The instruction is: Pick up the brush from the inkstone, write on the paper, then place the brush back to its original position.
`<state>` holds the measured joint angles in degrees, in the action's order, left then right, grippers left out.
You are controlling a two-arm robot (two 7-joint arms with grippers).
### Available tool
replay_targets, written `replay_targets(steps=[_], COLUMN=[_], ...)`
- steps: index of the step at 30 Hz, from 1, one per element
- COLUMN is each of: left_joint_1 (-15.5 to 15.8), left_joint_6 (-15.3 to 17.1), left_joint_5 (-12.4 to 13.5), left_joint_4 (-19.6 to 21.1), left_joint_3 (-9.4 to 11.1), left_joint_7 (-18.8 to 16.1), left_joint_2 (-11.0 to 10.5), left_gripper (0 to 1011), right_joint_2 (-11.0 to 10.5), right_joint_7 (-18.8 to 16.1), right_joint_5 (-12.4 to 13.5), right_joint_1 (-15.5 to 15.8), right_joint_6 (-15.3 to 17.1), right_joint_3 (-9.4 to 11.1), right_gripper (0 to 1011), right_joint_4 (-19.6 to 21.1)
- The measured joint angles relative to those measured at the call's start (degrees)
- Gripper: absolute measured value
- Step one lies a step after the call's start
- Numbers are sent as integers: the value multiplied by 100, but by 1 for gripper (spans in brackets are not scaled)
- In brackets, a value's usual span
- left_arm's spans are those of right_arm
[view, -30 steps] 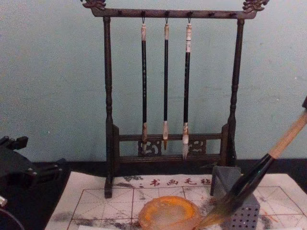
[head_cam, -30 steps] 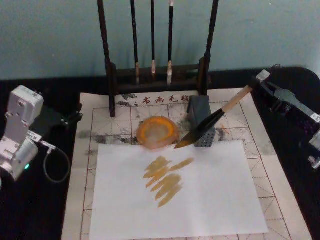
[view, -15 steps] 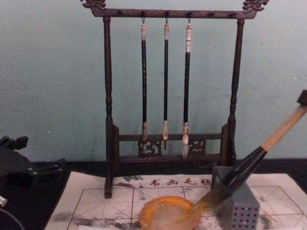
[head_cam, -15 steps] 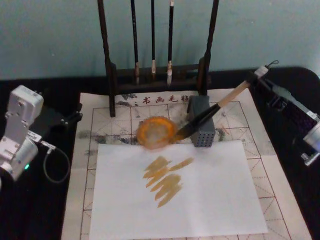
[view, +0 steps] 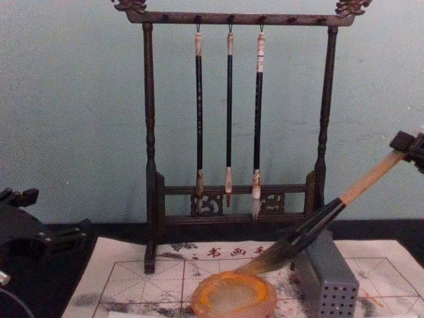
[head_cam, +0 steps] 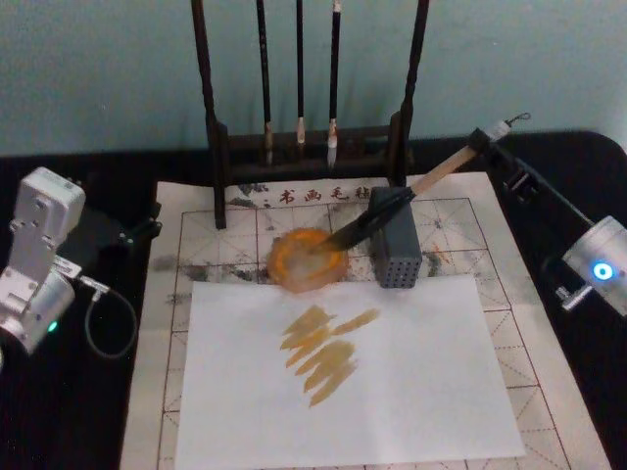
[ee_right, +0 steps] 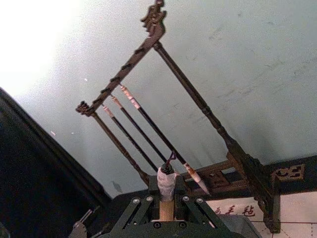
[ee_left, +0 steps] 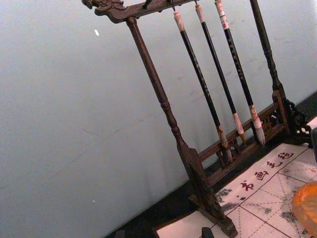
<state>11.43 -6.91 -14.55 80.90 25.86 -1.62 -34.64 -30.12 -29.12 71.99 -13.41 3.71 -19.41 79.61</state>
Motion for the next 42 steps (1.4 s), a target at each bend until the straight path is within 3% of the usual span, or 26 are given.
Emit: replay_targets(steps=[12,26,42], left_joint_1=[0,0,0], left_joint_6=[0,0,0], left_joint_5=[0,0,0], left_joint_4=[0,0,0], left_joint_3=[0,0,0], left_joint_7=[0,0,0], left_joint_2=[0,0,0], left_gripper=[1001,1001,1001], right_joint_2=[453,905,1014], right_joint_7=[109,123,172], right_joint_5=[-124,-16,26], right_joint_1=[-387,-547,-594], right_joint_6=[-149,-165,-23], right_joint_3=[-265,-216,-176], right_gripper=[181,181,181], right_joint_4=[-686,-1236,-1460])
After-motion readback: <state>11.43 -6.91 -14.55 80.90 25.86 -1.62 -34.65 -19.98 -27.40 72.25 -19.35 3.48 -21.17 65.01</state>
